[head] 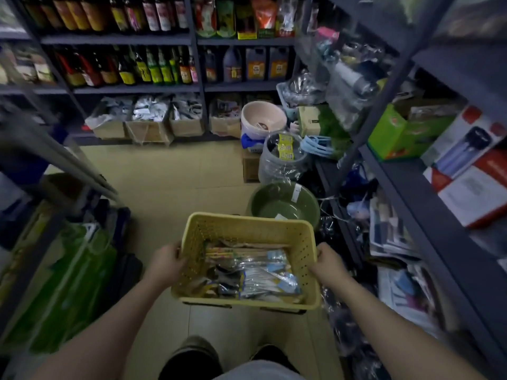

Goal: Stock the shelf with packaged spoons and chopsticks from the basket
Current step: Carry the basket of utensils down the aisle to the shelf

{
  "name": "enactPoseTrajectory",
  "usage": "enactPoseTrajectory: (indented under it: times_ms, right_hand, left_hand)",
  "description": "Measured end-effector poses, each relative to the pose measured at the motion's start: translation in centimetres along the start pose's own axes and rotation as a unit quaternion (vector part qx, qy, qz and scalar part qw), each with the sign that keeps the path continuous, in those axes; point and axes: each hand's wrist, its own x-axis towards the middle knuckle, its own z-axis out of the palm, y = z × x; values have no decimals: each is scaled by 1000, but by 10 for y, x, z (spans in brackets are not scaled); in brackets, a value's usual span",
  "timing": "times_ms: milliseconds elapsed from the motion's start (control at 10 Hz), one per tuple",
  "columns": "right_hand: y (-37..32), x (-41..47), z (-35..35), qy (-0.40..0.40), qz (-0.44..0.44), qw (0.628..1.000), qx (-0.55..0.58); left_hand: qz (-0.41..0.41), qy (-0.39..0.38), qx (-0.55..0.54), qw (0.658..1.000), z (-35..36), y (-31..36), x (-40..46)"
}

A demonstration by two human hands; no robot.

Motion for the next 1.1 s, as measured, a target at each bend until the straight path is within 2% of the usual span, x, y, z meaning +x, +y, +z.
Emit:
enactPoseTrajectory:
  times_ms: [200,300,400,600,700,800,900,1100]
  right_hand:
    - [-68,129,13,22,48,997,65]
    - [-97,194,32,50,93,992,75]
    - [-118,220,40,64,153,983,82]
    - [-120,286,48,89,275,954,76]
    - [-89,300,55,139,349,914,154]
    - [-53,310,59,205,451,813,307]
    - [-30,321,55,261,499,715,415]
    - [31,350,86,294,554,640,444]
  left_hand:
    - [27,-59,68,996,-20,23,179]
    - [55,-118,102,986,-30,42,287]
    - [79,-160,103,978,-36,70,349]
    - [192,-231,199,933,-24,166,468]
    - [252,-294,216,896,6,215,490]
    - [319,-322,222,864,50,258,504]
    - [352,-331,242,841,103,292,515]
    - [416,-346,308,782,208,297,547]
